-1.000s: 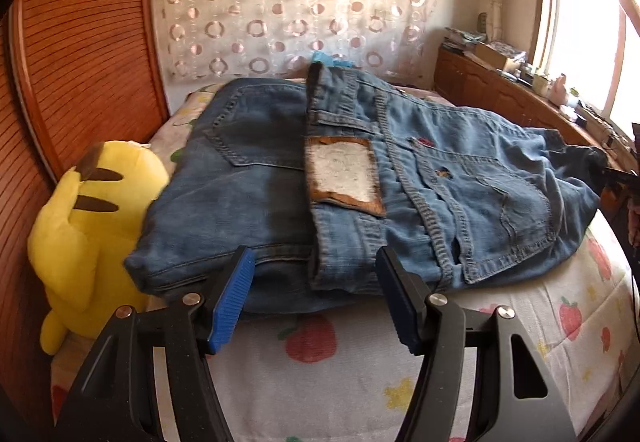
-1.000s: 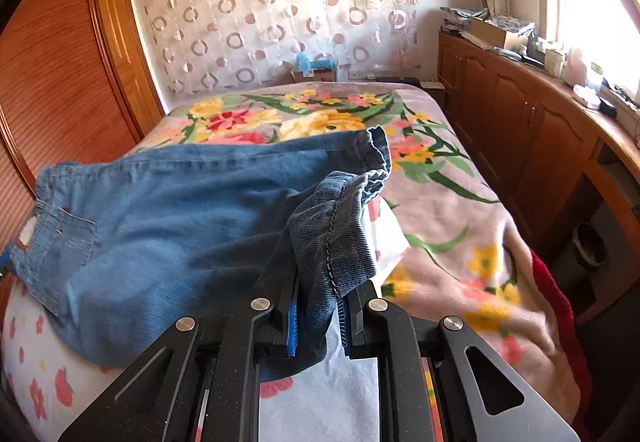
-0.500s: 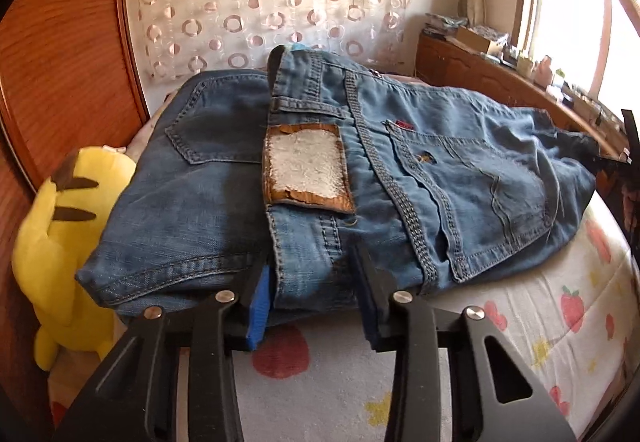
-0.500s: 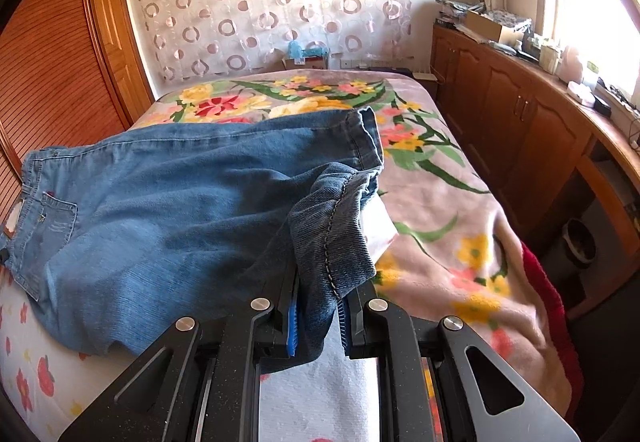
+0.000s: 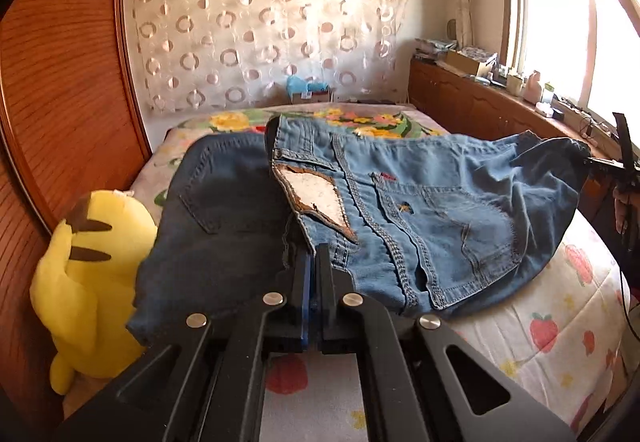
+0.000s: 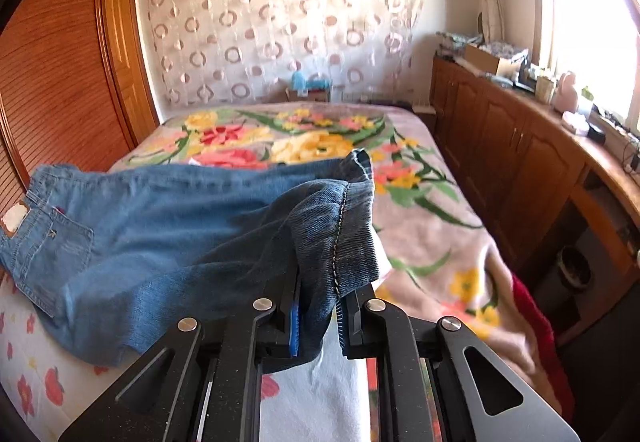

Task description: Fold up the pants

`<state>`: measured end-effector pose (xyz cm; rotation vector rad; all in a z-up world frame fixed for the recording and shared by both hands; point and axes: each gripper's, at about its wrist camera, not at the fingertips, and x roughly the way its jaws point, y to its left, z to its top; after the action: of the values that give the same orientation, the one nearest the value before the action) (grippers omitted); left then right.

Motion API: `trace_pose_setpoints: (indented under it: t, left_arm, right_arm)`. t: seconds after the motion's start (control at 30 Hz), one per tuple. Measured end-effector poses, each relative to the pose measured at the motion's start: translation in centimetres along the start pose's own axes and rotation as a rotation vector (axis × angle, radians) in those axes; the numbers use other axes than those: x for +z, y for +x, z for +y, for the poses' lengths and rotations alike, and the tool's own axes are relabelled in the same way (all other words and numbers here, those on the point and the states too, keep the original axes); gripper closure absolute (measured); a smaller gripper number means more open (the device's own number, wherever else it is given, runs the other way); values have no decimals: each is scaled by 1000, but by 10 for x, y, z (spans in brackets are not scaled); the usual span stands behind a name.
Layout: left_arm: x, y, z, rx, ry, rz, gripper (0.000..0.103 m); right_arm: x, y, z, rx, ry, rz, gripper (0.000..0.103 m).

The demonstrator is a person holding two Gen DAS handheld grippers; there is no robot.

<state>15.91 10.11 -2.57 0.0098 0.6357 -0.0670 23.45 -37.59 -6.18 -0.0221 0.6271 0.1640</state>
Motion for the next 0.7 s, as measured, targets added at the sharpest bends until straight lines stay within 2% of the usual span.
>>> trace_pose_setpoints:
  t: [0.3, 0.7]
  left_arm:
    - [4, -34, -6, 4, 20, -77, 101]
    - [-13, -93, 9, -5, -11, -148, 101]
  right_arm:
    - [5, -42, 9, -14, -22, -84, 89]
    - [-43, -110, 8, -18, -30, -119, 89]
